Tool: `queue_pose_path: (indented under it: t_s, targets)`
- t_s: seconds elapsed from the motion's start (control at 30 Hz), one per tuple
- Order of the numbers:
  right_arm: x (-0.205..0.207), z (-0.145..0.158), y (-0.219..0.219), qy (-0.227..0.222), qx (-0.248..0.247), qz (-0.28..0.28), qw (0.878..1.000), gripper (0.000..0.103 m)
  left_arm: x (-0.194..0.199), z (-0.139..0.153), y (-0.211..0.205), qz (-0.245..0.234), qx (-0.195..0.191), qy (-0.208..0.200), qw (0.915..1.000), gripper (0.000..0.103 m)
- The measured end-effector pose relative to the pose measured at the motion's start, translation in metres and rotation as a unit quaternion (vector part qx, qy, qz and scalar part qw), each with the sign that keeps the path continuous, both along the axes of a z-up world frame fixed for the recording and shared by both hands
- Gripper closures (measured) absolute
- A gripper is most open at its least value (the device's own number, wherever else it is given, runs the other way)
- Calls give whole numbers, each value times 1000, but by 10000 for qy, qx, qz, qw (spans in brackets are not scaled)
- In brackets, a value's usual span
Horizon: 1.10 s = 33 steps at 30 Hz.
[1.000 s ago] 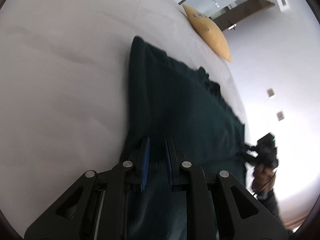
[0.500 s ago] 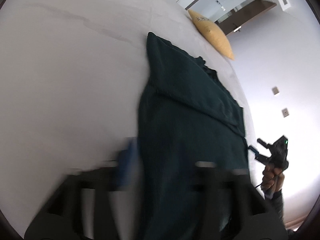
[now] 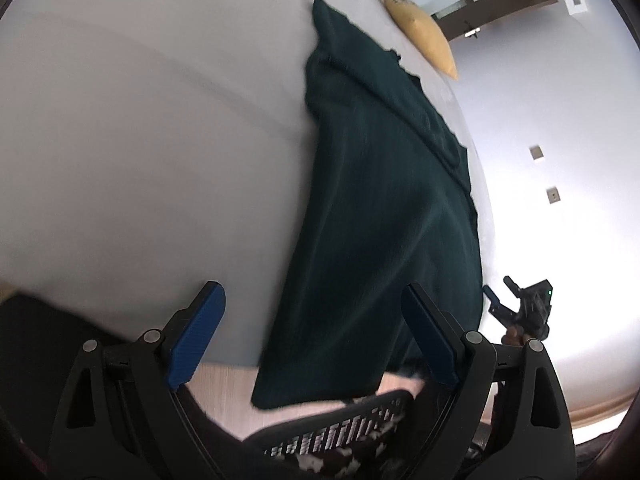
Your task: Fold small clothes
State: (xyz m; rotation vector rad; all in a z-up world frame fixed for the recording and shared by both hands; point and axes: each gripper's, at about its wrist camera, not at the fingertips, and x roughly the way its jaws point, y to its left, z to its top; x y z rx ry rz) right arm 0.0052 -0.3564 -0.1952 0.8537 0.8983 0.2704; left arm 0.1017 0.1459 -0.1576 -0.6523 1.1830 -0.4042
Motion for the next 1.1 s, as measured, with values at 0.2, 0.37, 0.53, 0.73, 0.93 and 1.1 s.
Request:
queue_pose_path:
  t_s: [0.2,0.37,0.53,0.73,0.93,1.1]
  targets:
    - [-12,-7,-1,154,-113,79,9998,34,-16,-13,4,-324,-28,149,9994,13]
    - [-24,-8,-2,206,-105,156,9996,34,-16,-17,-1,-602,102,329,9976,14]
    - [-32,-10,-2,274,-74,241,9993,34,-19,-23,-4,-779,-7,492,9957,19]
    - [-38,-10,-2,312,-38,300,9991,34,-23,-52,-23,-1026,-197,988,9896,60]
    - [-42,-8,-3,381,-99,375,9985,35,-25,-53,-27,-880,-408,895,9913,70]
    - [-51,-8,-4,575,-185,412,9973,35,-24,-50,-24,-677,-634,742,9929,70]
